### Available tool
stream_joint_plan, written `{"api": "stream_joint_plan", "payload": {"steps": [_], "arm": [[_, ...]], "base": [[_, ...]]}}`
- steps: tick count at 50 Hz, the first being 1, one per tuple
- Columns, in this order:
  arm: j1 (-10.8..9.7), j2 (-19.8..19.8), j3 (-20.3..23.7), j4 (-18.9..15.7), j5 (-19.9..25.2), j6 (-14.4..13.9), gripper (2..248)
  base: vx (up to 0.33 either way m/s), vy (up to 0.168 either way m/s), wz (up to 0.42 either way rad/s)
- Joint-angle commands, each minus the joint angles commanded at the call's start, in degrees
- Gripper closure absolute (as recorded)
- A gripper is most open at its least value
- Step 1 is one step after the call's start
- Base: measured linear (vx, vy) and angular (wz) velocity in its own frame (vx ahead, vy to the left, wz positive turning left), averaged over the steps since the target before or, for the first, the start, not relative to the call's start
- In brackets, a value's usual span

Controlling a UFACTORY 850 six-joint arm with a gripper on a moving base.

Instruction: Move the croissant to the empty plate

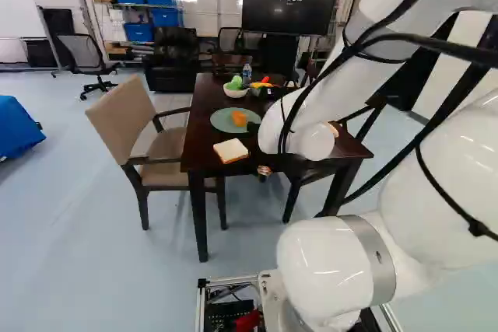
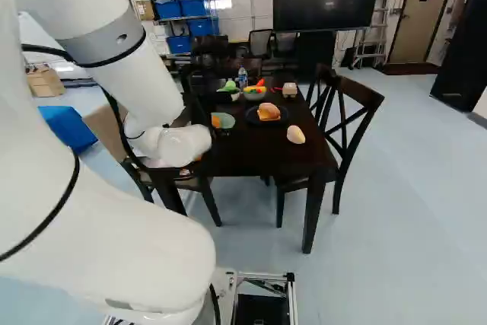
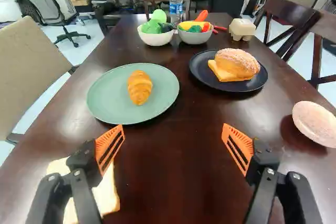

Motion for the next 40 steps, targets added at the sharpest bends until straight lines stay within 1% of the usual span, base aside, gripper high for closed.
{"api": "stream_joint_plan", "payload": {"steps": [20, 40], "arm": [[-0.33, 2.21, 4.35, 0.14, 5.32, 0.0, 3], [-0.51, 3.36, 6.62, 0.22, 8.09, 0.0, 3]], "base": [[0.0, 0.0, 0.0], [0.0, 0.0, 0.0]]}}
